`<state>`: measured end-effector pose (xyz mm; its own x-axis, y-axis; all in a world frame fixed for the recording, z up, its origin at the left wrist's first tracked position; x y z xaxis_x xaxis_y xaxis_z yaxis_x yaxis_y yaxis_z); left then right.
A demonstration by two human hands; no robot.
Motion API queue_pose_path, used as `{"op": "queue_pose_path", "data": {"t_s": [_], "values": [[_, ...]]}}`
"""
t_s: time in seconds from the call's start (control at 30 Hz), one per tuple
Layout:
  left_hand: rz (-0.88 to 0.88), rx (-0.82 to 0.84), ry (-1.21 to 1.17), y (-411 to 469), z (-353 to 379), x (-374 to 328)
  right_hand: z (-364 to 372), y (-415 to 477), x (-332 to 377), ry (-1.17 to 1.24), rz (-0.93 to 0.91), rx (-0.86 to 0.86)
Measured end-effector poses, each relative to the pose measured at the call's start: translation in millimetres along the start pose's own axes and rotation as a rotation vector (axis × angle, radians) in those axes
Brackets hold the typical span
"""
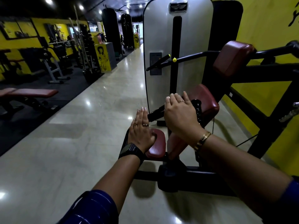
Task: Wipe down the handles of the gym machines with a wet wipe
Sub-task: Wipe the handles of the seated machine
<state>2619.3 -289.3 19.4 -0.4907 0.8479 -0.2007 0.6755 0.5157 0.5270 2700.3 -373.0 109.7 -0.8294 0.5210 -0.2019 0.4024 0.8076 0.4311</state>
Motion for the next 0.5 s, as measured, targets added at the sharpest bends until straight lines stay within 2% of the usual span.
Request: {"op": "queue_pose_path", "data": {"t_s": [0.07,0.13,0.27,0.43,0.5], "values": [[-0.010,0.011,0.002,0,0,1,1,-14,15,-0.014,-0.034,0.006],[0.007,0.013,0.016,1,3,3,6,-26,40,0.012,-0.158,0.110],[0.034,0.015,0.028,2,5,4,7,-15,52,0.048,-0.307,0.087],[0.022,0.024,0.032,0,1,-1,-8,-3,-5,-0.033,-0.027,0.078],[-0.002,0.019,0.030,0,0,2,-13,-9,-5,-0.013,0.000,0.063]]}}
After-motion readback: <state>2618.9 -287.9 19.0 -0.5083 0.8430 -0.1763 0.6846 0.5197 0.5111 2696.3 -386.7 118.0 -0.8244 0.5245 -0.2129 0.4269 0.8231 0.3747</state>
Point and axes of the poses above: each hand's wrist, its own y-axis towards the middle knuckle, its own z-axis out of the palm, x = y × z, the point moved 9 cm from there along y, towards the middle knuckle, and after that the axes turned 5 degrees about x, right-handed, at the moved point
